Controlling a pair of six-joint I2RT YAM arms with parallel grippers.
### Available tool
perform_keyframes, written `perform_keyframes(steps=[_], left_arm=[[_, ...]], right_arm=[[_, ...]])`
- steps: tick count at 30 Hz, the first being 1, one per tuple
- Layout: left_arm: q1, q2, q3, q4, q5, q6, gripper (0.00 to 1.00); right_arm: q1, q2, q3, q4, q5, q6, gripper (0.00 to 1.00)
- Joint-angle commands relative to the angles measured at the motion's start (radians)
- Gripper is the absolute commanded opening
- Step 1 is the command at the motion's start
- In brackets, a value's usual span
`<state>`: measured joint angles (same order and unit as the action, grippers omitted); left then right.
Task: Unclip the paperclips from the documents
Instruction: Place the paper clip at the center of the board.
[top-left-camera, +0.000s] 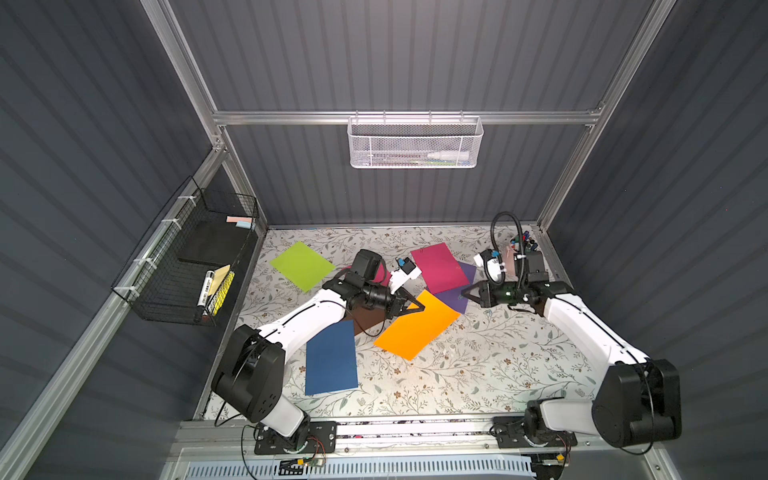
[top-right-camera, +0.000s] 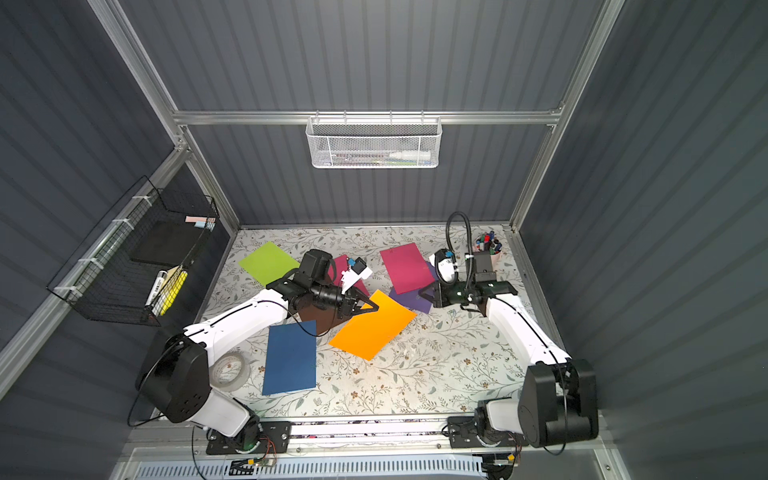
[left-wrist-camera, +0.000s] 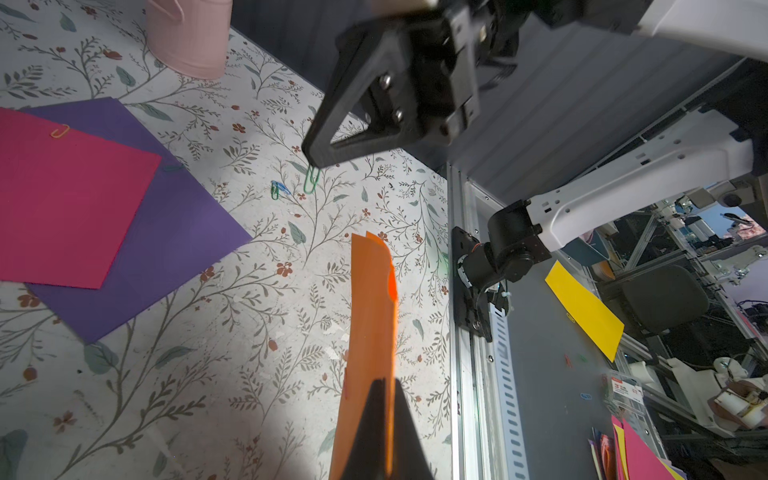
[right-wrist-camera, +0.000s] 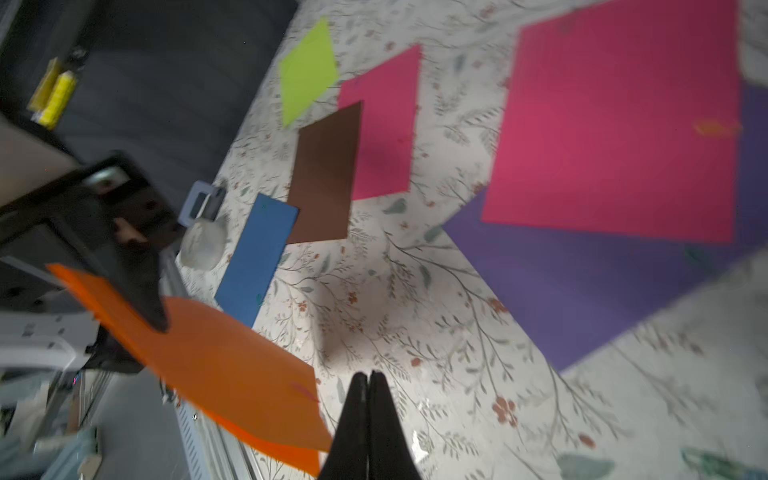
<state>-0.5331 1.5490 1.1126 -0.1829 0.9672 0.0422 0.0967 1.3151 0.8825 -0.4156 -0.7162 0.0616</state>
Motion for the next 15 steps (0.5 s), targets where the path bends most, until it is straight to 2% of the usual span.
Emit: perform_keyframes(steps=[1,6,8,9,12,14,15], left_arm=[[0.008,-0.048,0.024,0.017,-0.018,-0.015,0.0],[0.011,-0.059,0.026,0.07,-0.014,-0.04,0.0],[0.012,-0.061,0.032,0.078,-0.015,-0.044,0.0],[0.012,-0.064,0.036,0.082,-0.017,-0.046,0.0],[0.017,-0.078,0.038,0.086,-0.019,-0.053,0.0],[0.018,-0.088,0.033,0.096,-0.013,-0.06,0.0],[0.019,-0.092,0.03,0.103,-0.011,-0.063,0.0]], right_arm=[[-0.017,-0.021,-0.076,-0.009,0.221,0.175,0.0],[-0.019,0.049,-0.092,-0.081,0.367,0.223,0.0],[-0.026,0.079,-0.066,-0.103,0.388,0.22,0.0],[-0.027,0.09,-0.056,-0.111,0.455,0.231,0.01],[-0.037,0.145,0.0,-0.167,0.517,0.244,0.12],[-0.036,0.181,0.033,-0.193,0.514,0.236,0.33],[-0.037,0.19,0.041,-0.197,0.515,0.232,0.39]])
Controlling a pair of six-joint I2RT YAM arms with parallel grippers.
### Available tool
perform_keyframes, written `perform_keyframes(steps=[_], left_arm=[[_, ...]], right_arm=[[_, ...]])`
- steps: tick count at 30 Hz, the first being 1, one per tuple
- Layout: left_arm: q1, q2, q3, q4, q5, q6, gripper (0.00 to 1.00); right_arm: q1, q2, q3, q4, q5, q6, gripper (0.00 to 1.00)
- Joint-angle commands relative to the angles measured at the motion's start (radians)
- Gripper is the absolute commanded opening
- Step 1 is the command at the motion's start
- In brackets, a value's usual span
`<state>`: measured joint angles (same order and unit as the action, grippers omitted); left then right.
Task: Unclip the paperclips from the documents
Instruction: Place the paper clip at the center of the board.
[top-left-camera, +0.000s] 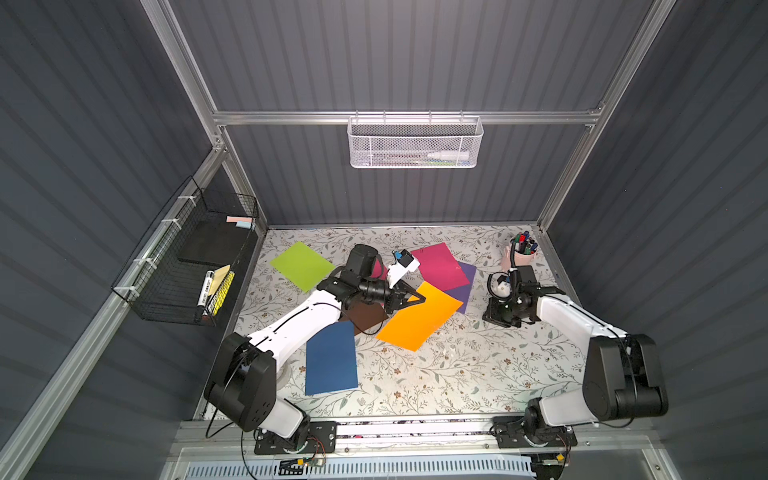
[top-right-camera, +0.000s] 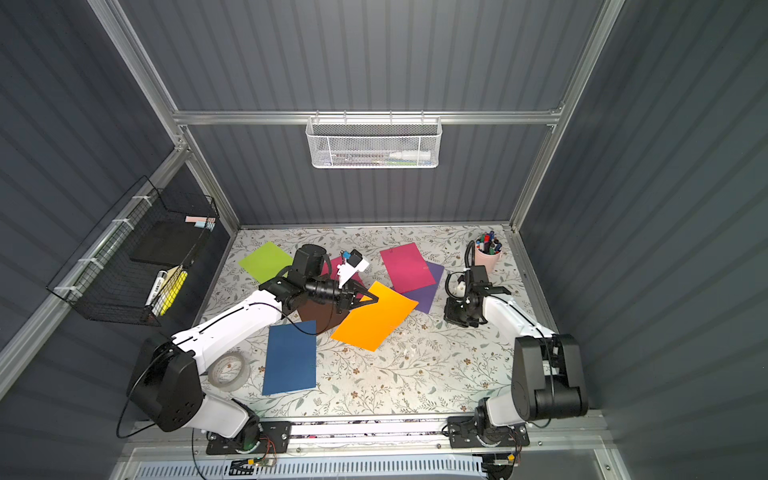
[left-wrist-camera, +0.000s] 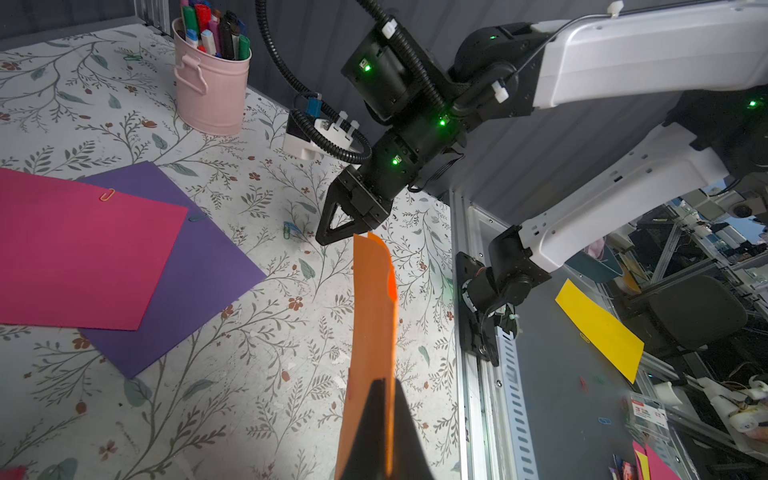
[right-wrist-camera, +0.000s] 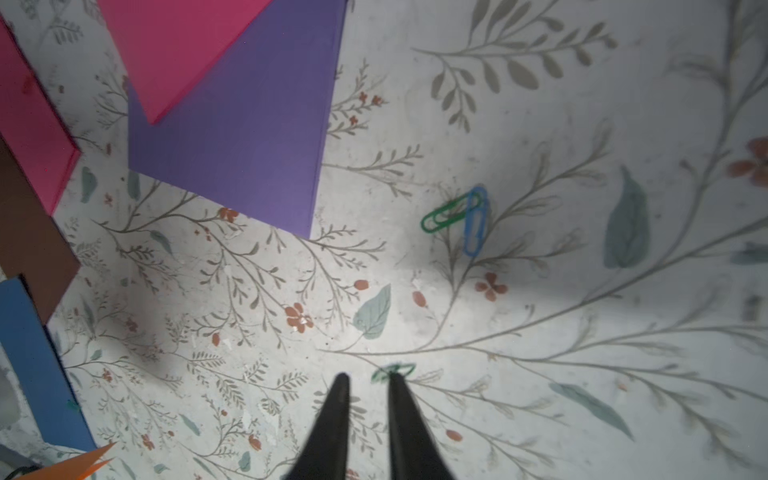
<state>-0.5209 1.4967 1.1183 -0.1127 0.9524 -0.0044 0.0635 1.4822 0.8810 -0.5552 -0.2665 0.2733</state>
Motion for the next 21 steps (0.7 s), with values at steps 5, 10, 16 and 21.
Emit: perform_keyframes(steps=[5,10,16,21], left_arm=[[0.012,-0.061,0.008,0.077,0.027,-0.043,0.0],[0.04,-0.078,-0.002,0.162,0.08,-0.101,0.0],[0.057,-0.07,0.029,0.206,0.134,-0.127,0.0],[0.059,-0.062,0.035,0.233,0.183,-0.14,0.0]], right_arm=[[0.0,-0.03,0.041,-0.009,-0.036,-0.046,0.56],[0.006,-0.231,-0.114,0.3,-0.54,-0.158,0.72],[0.011,-0.422,-0.324,0.772,-0.736,0.004,0.82],[0.085,-0.412,-0.325,0.897,-0.829,-0.011,0.82]])
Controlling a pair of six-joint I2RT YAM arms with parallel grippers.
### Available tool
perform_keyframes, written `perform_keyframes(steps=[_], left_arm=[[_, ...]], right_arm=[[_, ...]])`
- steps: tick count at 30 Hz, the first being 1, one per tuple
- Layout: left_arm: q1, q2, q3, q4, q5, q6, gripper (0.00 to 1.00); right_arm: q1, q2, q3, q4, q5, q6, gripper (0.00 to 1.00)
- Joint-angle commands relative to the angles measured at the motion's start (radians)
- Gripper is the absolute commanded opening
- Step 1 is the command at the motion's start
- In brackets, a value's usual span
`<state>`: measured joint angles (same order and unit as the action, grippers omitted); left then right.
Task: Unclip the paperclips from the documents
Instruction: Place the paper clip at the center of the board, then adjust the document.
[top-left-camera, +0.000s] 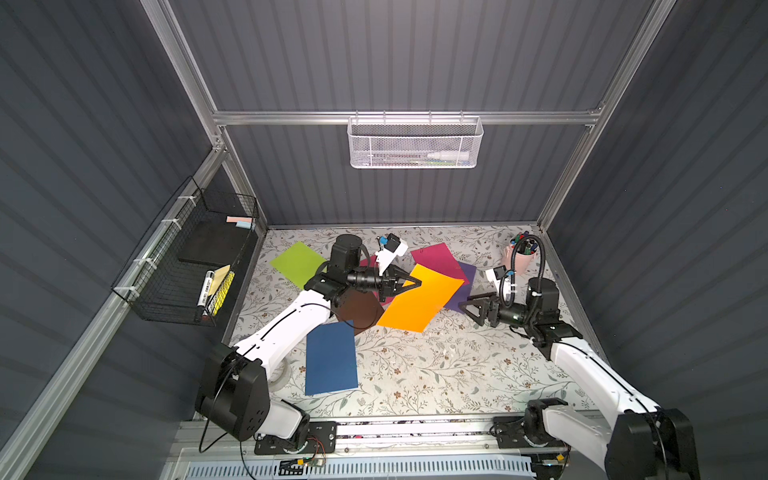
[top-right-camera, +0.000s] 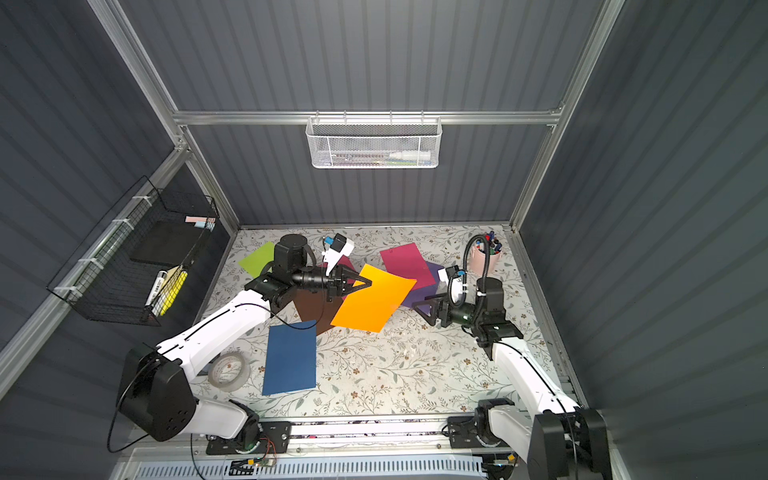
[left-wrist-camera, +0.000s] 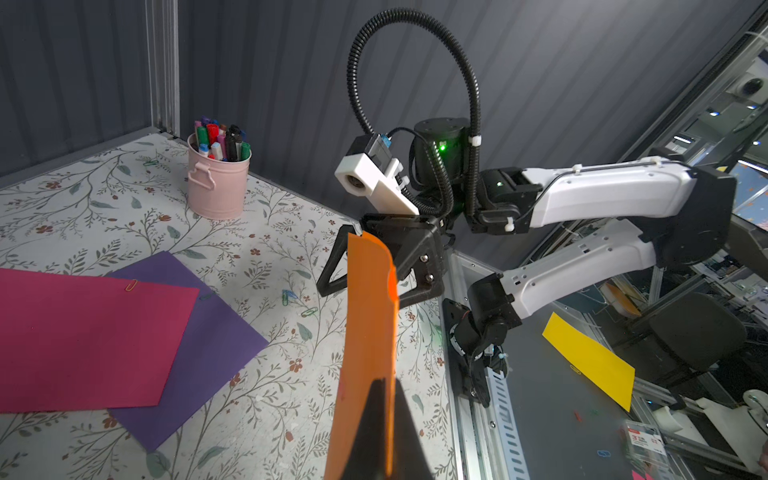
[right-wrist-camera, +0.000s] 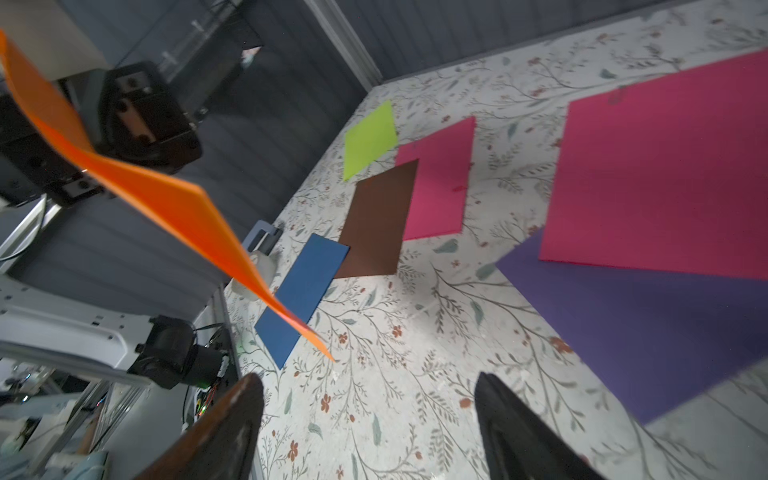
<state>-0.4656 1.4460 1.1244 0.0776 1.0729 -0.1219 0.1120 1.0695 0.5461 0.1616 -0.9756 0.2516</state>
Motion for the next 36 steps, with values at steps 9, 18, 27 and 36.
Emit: perform_keyframes(steps=[9,18,27,36], left_arm=[[0.005,-0.009,0.014,0.095,0.116,-0.053,0.0],[0.016,-0.012,0.006,0.106,0.122,-0.059,0.0],[0.018,0.005,-0.032,0.14,0.161,-0.088,0.24],[0.018,0.008,-0.06,0.202,0.178,-0.132,0.04]], right_arm=[[0.089,0.06,0.069,0.324,-0.169,0.046,0.73],[0.091,0.089,0.105,0.357,-0.281,0.11,0.12],[0.091,0.058,0.183,0.165,-0.296,0.006,0.0],[0.092,0.096,0.26,0.083,-0.33,-0.017,0.09]])
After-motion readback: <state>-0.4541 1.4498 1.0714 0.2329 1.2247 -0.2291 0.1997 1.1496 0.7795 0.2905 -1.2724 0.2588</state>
